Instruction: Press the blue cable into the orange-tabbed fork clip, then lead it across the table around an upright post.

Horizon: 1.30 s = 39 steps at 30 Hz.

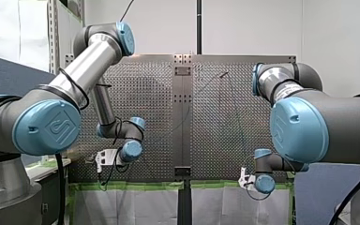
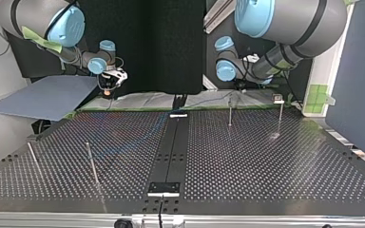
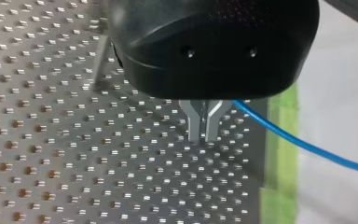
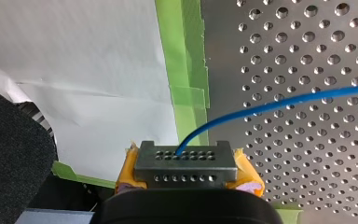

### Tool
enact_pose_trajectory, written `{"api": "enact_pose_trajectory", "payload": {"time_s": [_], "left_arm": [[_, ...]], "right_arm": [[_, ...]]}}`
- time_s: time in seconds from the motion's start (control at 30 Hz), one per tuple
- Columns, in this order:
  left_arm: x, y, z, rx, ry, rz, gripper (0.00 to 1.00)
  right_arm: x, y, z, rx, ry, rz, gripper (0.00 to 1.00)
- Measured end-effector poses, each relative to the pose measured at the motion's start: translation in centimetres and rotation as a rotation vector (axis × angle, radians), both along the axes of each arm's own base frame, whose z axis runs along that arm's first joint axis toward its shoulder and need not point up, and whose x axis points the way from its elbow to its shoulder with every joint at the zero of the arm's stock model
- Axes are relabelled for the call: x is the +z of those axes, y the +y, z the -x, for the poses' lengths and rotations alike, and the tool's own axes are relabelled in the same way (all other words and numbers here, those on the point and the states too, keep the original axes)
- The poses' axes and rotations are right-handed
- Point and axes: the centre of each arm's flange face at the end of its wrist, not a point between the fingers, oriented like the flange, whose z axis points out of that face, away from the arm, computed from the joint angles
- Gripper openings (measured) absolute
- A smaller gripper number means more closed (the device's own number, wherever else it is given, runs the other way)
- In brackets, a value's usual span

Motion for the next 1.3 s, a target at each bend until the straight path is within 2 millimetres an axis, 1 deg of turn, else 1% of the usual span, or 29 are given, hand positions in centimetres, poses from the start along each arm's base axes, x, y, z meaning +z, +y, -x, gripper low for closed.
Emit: {"api": "enact_pose_trajectory", "payload": {"time_s": [0.1, 0.27, 0.67, 0.97, 1.13, 1.3], "left_arm": [[1.1, 0.2, -0.6, -0.004, -0.019, 0.002, 0.0], [1.7, 0.7, -1.3, -0.011, -0.033, -0.008, 0.0], [1.7, 1.7, -2.6, -0.07, -0.031, -0.028, 0.0], [1.3, 1.2, -3.1, -0.15, -0.027, -0.02, 0.0], [1.2, 1.3, -3.2, -0.158, -0.027, -0.017, 0.0], [1.2, 2.0, -3.4, -0.144, -0.029, -0.012, 0.0]], "right_arm": [[0.0, 0.0, 0.0, 0.0, 0.001, 0.0, 0.0], [0.0, 0.0, 0.1, -0.001, 0.002, -0.001, 0.0], [0.0, 0.0, 0.0, 0.001, 0.002, -0.001, 0.0], [0.0, 0.0, 0.0, 0.0, 0.002, -0.001, 0.0], [0.0, 0.0, 0.0, -0.002, 0.002, -0.001, 0.0], [0.0, 0.0, 0.0, -0.002, 0.002, -0.001, 0.0]]}}
